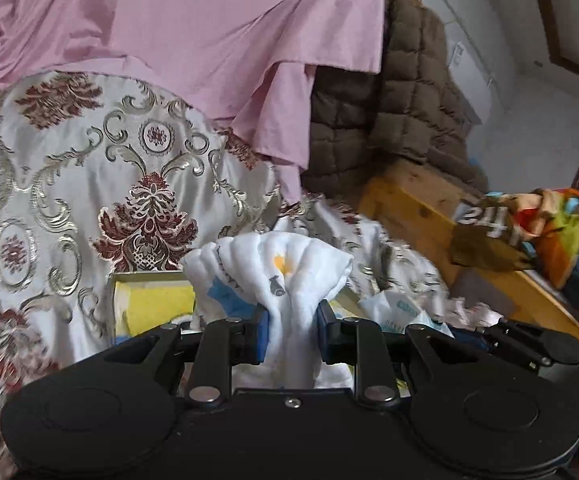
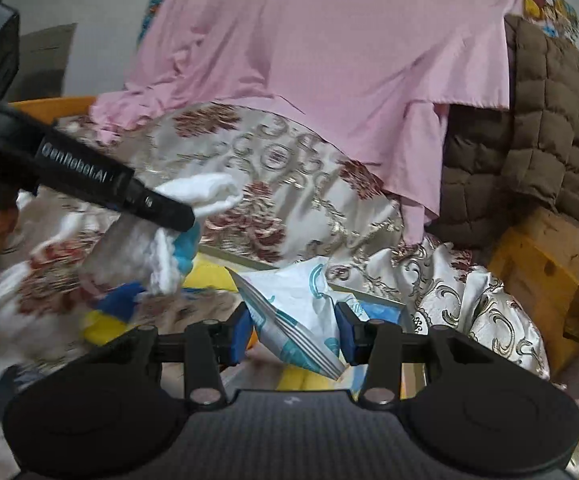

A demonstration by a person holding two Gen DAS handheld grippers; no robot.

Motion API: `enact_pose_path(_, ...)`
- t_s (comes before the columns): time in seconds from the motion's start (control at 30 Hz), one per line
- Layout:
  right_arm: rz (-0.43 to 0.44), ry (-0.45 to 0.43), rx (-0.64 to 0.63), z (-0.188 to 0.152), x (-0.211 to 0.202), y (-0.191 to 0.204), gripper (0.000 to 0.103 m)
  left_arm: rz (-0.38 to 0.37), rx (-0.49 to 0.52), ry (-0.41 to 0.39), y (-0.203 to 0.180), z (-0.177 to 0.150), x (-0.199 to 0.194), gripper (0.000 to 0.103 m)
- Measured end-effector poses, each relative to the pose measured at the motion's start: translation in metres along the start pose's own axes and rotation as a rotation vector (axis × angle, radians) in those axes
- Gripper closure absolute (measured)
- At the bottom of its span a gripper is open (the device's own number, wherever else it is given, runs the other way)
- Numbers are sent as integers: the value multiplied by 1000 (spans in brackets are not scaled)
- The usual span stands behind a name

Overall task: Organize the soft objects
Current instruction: 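Carry the muslin cloth and the packet in both grippers over the tray, then lower both items into the tray and open both grippers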

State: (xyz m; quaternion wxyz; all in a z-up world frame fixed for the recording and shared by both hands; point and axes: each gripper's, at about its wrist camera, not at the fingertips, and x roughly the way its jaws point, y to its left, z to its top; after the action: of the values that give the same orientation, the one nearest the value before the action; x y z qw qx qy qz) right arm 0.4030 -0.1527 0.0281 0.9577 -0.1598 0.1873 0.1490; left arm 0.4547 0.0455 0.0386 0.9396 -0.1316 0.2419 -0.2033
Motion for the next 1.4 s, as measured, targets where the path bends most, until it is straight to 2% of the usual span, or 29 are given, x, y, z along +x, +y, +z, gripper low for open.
enact_pose_path(0.3,-23,101,93,7,111,-38,54,57,-38,97,42,15,107,77)
enact_pose_path(0.43,-2,160,131,3,146,-49,54,70,-52,136,56,15,134,77)
enact_pose_path(0.6,19,198,128,-3,169,-47,54,96,-51,171,65,15,156,77)
enact_pose_path(0.83,36,223,150,-12,177,-46,50,109,-53,197,64,9,168,77)
enact_pose_path(1.17,33,217,165,-17,165,-49,43,130,-51,177,57,7,162,71)
enact_pose_path(1.27,25,204,183,-17,156,-52,33,140,-67,159,55,6,157,65)
enact_pose_path(1.33,10,186,194,-17,146,-55,22,146,-72,148,53,5,152,62)
enact_pose_path(1.4,-7,166,206,-16,136,-58,20,146,-73,135,49,5,145,56)
